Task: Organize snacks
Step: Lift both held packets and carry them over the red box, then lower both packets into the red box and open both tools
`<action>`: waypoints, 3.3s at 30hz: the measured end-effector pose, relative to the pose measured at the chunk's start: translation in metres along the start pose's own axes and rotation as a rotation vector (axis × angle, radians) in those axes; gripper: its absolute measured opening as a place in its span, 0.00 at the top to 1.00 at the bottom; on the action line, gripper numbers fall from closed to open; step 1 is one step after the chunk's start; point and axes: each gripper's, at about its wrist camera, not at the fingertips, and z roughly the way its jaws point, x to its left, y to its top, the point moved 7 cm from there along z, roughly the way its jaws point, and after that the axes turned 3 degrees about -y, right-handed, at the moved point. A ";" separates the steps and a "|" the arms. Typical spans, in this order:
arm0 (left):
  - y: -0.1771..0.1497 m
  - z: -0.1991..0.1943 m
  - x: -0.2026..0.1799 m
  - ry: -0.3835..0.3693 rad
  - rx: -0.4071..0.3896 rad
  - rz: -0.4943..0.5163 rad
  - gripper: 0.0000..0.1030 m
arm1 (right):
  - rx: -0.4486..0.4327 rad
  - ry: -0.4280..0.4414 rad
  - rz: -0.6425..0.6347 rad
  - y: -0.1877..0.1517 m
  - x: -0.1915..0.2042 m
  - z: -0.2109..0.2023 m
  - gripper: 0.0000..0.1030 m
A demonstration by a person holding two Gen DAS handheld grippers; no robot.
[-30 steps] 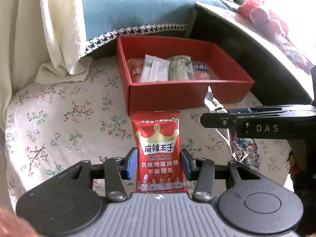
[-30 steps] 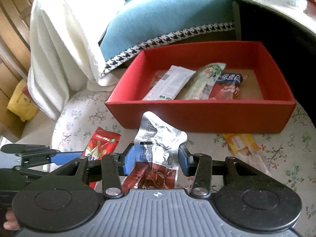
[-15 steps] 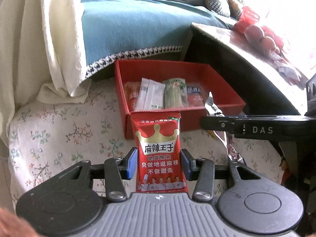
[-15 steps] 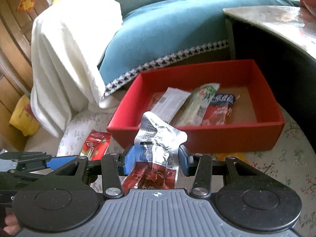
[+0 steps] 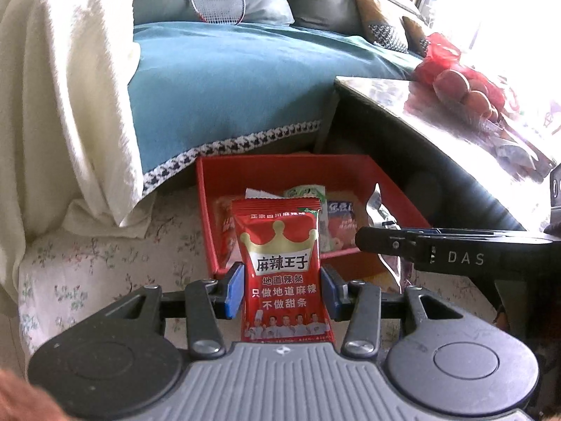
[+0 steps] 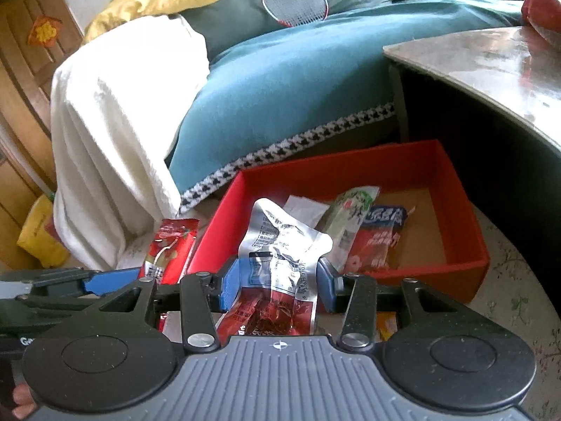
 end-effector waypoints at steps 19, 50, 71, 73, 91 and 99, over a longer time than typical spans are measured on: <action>0.051 0.036 -0.003 0.061 -0.045 0.020 0.62 | -0.046 -0.038 0.042 0.034 -0.022 0.014 0.48; 0.069 0.092 0.008 0.158 0.002 0.047 0.62 | -0.003 -0.138 0.034 0.052 -0.056 0.064 0.48; 0.064 0.115 0.015 0.192 0.043 0.060 0.62 | 0.048 -0.179 0.014 0.048 -0.064 0.086 0.48; 0.063 0.116 0.015 0.193 0.051 0.062 0.62 | 0.062 -0.181 0.010 0.047 -0.064 0.088 0.48; 0.048 0.130 0.020 0.210 0.108 0.072 0.61 | 0.124 -0.211 -0.005 0.039 -0.066 0.100 0.46; 0.044 0.133 0.021 0.216 0.125 0.077 0.61 | 0.134 -0.219 -0.010 0.039 -0.067 0.100 0.40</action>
